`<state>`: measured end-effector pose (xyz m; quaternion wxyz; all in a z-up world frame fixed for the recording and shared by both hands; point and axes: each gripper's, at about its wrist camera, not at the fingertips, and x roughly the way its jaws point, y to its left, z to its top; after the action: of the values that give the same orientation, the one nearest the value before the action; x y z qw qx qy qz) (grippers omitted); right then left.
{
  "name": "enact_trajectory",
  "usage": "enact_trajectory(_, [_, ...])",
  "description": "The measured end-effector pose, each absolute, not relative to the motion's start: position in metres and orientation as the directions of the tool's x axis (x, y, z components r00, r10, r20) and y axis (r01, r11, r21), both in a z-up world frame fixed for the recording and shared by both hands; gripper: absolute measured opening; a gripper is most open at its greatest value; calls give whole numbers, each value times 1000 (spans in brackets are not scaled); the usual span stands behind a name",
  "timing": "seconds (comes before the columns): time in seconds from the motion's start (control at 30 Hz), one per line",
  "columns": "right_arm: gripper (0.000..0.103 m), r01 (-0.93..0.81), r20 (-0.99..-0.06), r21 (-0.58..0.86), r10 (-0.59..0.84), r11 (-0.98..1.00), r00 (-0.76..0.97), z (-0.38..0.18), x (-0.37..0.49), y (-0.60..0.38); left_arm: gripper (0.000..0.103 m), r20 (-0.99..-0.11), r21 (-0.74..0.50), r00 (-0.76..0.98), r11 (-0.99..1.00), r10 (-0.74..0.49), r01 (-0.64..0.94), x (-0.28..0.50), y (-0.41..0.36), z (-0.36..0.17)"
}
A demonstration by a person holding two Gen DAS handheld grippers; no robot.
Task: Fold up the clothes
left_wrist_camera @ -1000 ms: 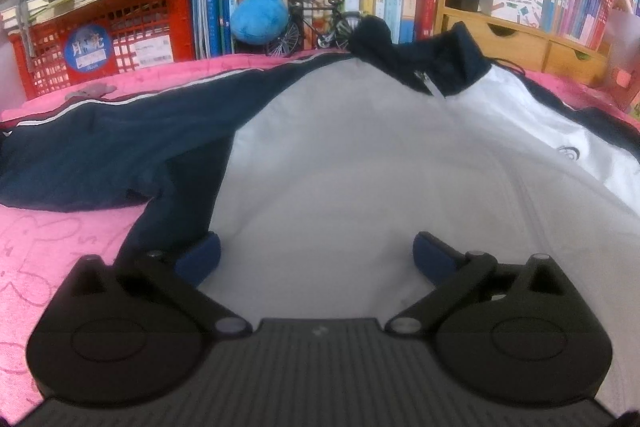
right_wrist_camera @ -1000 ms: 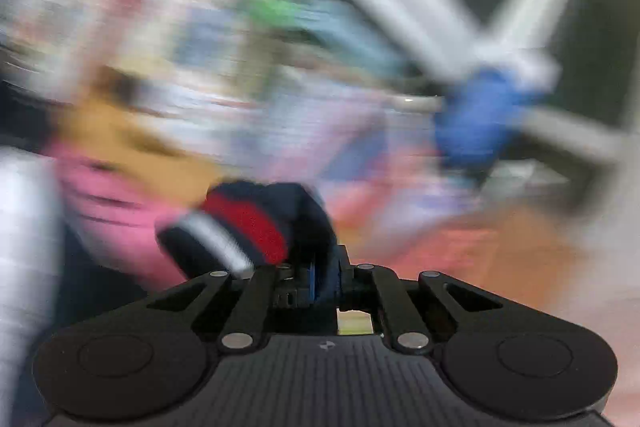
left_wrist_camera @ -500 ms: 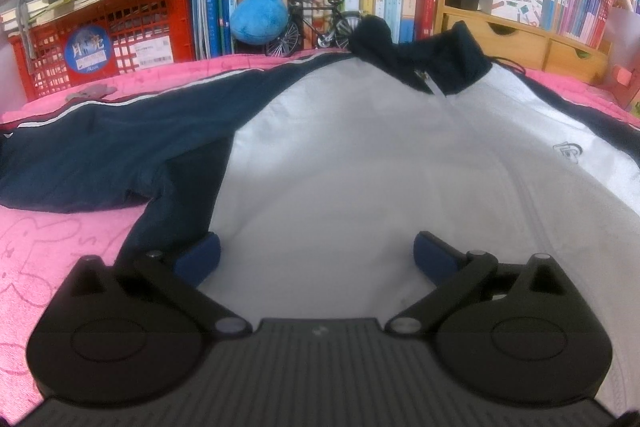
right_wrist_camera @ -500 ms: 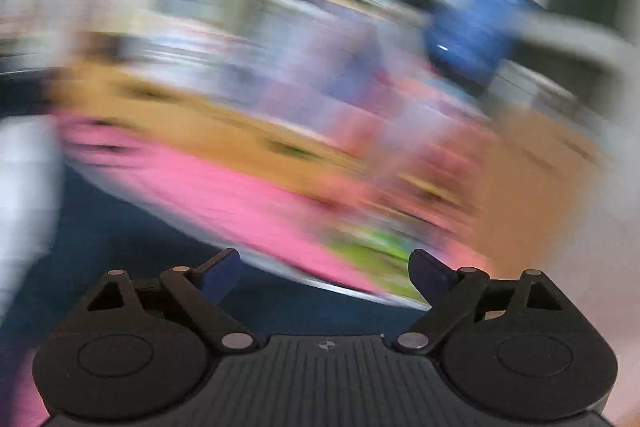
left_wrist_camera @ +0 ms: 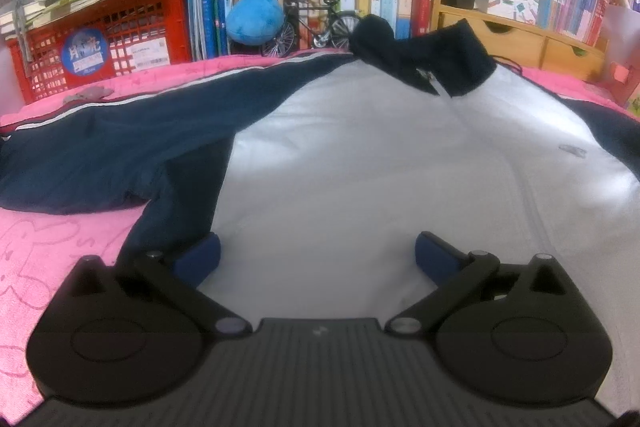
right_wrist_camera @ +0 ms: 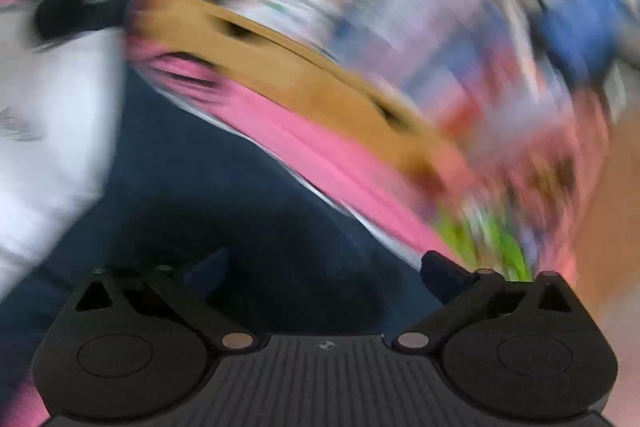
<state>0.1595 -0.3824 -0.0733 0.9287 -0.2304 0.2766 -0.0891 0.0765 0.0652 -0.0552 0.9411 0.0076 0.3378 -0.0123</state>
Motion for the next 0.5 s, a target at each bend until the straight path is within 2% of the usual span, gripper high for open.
enact_trajectory(0.07, [101, 184, -447, -545, -470, 818, 761, -79, 169, -419, 102, -627, 25, 779, 999, -1, 22, 78, 65, -50])
enact_trajectory(0.13, [86, 256, -474, -523, -527, 813, 705, -67, 174, -437, 98, -598, 48, 801, 998, 6, 28, 83, 64, -37])
enact_trajectory(0.2, [86, 249, -517, -363, -416, 898, 748, -47, 166, -436, 98, -555, 74, 832, 996, 9, 39, 93, 63, -21])
enact_trajectory(0.3, [86, 107, -568, -120, -157, 987, 808, -31, 165, -399, 96, -535, 148, 844, 987, 34, 54, 134, 54, -12])
enact_trajectory(0.37, [67, -21, -603, -51, -14, 998, 798, -31, 181, -352, 77, -532, 213, 844, 975, 66, 57, 163, 47, -17])
enact_trajectory(0.4, [53, -84, -616, -15, 57, 996, 786, -31, 189, -328, 73, -531, 251, 843, 966, 87, 58, 176, 45, -22])
enact_trajectory(0.5, [42, -264, -641, 89, 258, 960, 723, -32, 212, -258, 64, -551, 291, 824, 956, 136, 37, 212, 51, -40])
